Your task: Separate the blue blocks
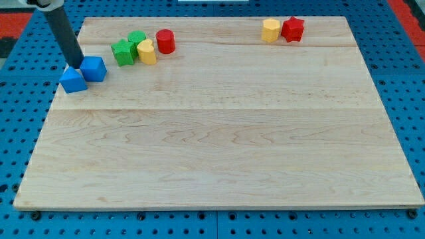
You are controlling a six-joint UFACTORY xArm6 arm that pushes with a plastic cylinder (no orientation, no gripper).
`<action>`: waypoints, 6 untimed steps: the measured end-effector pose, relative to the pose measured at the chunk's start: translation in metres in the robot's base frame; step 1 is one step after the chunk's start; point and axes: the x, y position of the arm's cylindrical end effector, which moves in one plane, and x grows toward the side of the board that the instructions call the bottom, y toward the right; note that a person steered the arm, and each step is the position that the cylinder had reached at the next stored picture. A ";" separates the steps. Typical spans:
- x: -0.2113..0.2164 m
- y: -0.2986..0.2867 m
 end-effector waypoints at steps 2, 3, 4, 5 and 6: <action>-0.004 0.035; 0.028 0.038; 0.035 0.043; 0.031 0.050; -0.002 0.033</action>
